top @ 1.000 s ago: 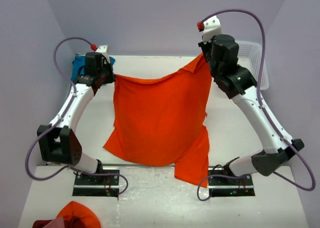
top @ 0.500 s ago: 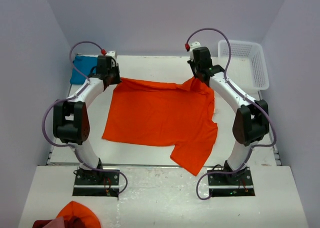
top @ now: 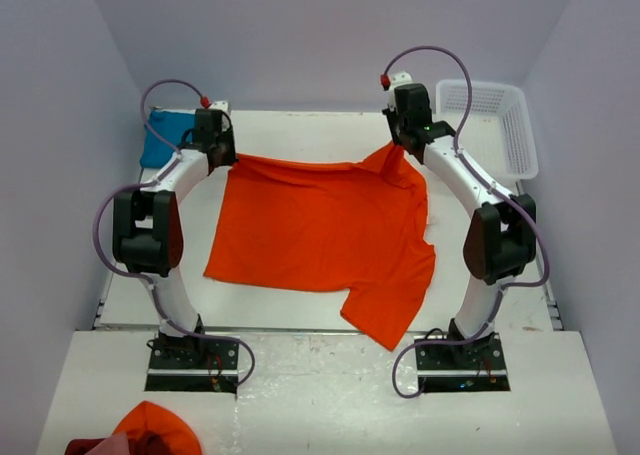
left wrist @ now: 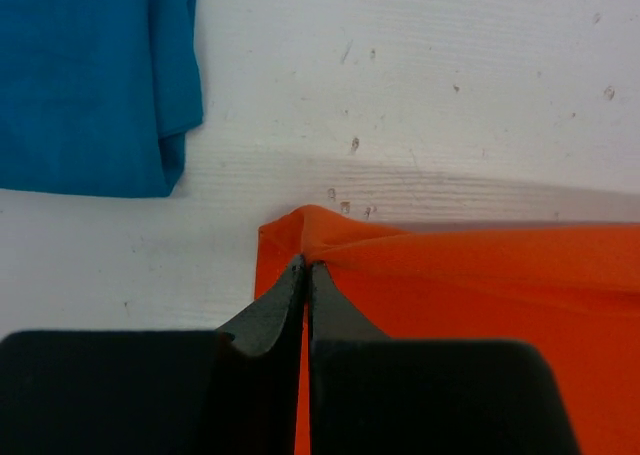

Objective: Fold and stack the t-shirts
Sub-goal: Flatten out the tshirt

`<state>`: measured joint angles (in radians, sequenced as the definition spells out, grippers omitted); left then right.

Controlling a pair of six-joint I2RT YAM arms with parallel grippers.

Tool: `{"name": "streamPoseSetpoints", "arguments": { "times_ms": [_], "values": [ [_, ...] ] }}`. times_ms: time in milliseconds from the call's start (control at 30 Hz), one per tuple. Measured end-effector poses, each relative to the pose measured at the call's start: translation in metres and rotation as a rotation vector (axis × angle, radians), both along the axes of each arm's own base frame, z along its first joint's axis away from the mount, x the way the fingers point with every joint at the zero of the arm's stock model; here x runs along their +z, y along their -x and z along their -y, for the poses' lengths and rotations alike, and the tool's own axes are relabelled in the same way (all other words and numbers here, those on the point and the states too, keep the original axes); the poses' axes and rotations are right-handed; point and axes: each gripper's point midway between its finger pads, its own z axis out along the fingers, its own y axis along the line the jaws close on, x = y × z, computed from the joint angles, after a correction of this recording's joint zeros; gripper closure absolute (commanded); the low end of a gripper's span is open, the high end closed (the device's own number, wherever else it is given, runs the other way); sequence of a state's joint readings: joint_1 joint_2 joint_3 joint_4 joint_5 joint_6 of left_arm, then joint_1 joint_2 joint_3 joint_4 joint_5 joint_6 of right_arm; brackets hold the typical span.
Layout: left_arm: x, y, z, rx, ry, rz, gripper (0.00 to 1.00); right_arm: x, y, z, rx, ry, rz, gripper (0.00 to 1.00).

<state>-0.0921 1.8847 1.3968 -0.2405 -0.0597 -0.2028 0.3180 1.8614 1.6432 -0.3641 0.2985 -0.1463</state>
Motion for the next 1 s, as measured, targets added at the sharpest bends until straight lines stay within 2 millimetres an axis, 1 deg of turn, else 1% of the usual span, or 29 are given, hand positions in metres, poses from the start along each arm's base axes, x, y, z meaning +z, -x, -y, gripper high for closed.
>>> {"name": "streamPoseSetpoints", "arguments": {
  "times_ms": [133, 267, 400, 500, 633, 800, 900, 1000],
  "values": [
    [-0.002, 0.001, -0.004, 0.007, -0.007, -0.006, 1.0, 0.0, 0.005, 0.0, -0.015, -0.023, -0.013, 1.0],
    [-0.003, 0.004, -0.003, 0.003, -0.003, -0.009, 1.0, -0.002, 0.024, 0.003, -0.036, -0.051, -0.03, 1.0],
    [-0.005, 0.007, -0.003, 0.001, -0.003, -0.021, 1.0, 0.002, 0.039, 0.007, -0.056, -0.077, -0.032, 1.0],
    [-0.005, 0.008, -0.001, -0.004, -0.003, -0.021, 1.0, 0.007, 0.046, 0.007, -0.071, -0.102, -0.029, 1.0],
    [-0.007, 0.011, 0.006, -0.017, -0.008, -0.036, 0.98, 0.007, 0.059, 0.005, -0.083, -0.125, -0.039, 1.0],
    [-0.012, 0.02, 0.018, -0.033, -0.034, -0.068, 0.97, -0.007, 0.08, -0.004, -0.087, -0.135, -0.084, 1.0],
    [-0.015, 0.026, 0.024, -0.037, -0.053, -0.089, 0.97, -0.023, 0.095, -0.009, -0.093, -0.127, -0.126, 1.0],
    [-0.017, 0.031, 0.024, -0.029, -0.075, -0.107, 0.97, -0.038, 0.114, -0.01, -0.105, -0.117, -0.166, 1.0]
  ]
}}
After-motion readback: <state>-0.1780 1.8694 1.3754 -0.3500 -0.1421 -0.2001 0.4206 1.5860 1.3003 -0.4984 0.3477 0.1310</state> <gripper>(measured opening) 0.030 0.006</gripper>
